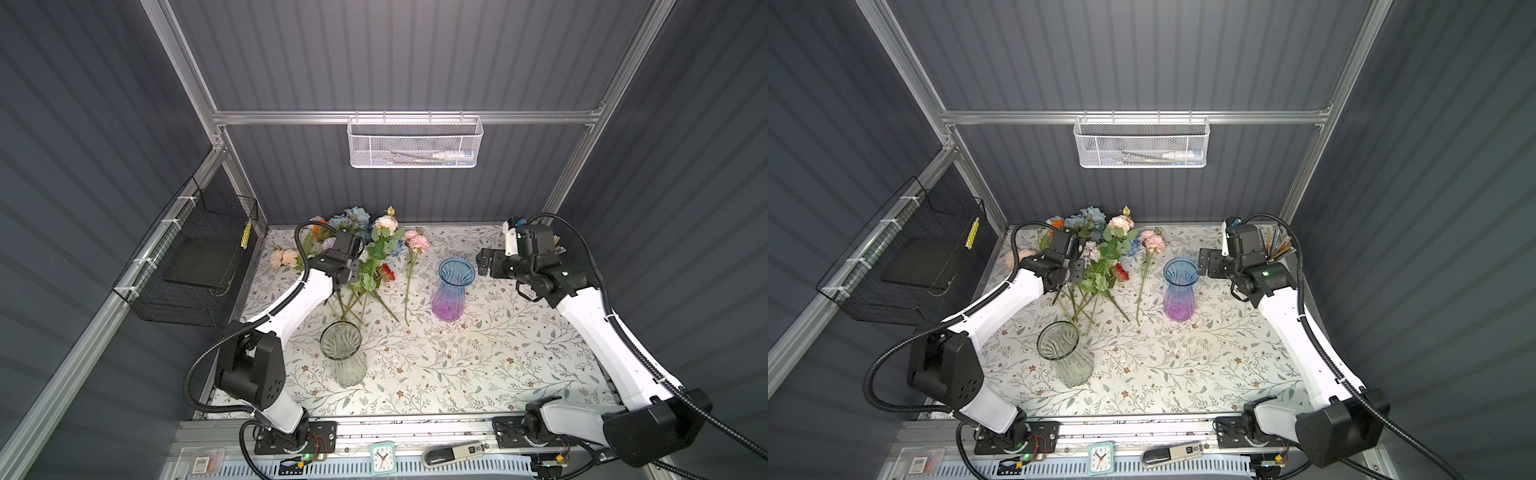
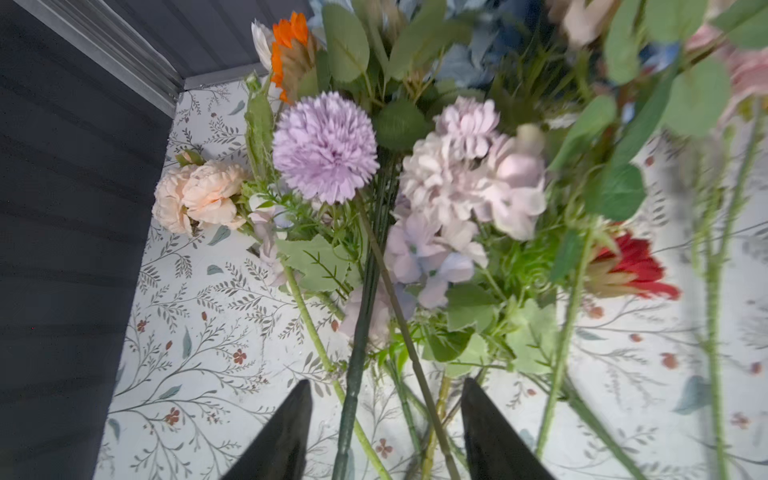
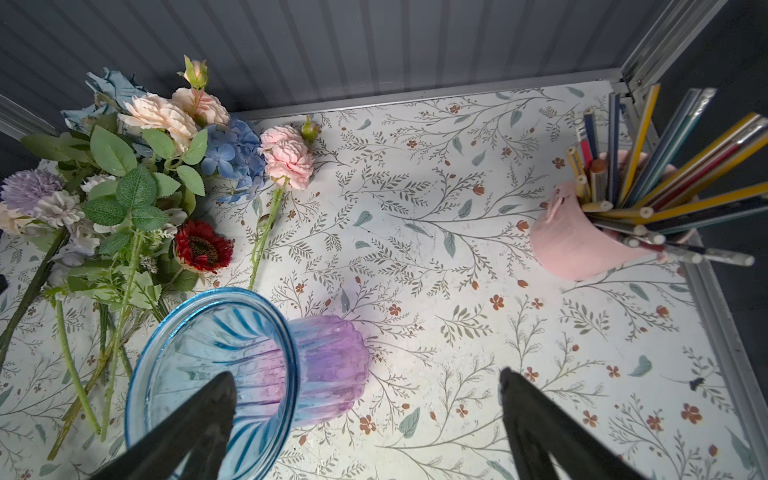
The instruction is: Arrange the flowers into the vase
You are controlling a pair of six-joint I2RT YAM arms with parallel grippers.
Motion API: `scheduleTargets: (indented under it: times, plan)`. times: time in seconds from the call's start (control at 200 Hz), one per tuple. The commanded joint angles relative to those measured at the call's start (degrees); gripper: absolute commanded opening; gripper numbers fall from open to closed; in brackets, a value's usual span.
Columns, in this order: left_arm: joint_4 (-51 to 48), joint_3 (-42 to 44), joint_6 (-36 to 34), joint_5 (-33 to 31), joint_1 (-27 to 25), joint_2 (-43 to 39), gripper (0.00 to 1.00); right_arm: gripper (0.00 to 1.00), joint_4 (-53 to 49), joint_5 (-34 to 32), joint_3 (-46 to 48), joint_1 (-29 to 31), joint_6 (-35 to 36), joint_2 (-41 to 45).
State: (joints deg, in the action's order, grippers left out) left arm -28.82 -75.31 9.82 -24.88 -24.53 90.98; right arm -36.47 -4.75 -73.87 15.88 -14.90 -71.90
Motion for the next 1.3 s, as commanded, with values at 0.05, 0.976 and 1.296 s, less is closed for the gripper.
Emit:
scheduleTargets:
  times: [0.05,0.976,1.296]
  plan:
    - [5.9,-1.8,0.7,5.2,1.3,-2.8,0.62,0.99,-0.3,-2.2,-1.0,-0.1,1.2,1.5]
    - [4.0,1.4,7.4,9.5,11.7,5.5,0.56,0.99,3.6,-2.2,1.0,0.0,3.4,-3.3]
    - [17.5,0.4,4.1,12.2,14.2,12.9,0.44,0.99,6.1,-2.9,3.2,-0.1,4.3,-4.0]
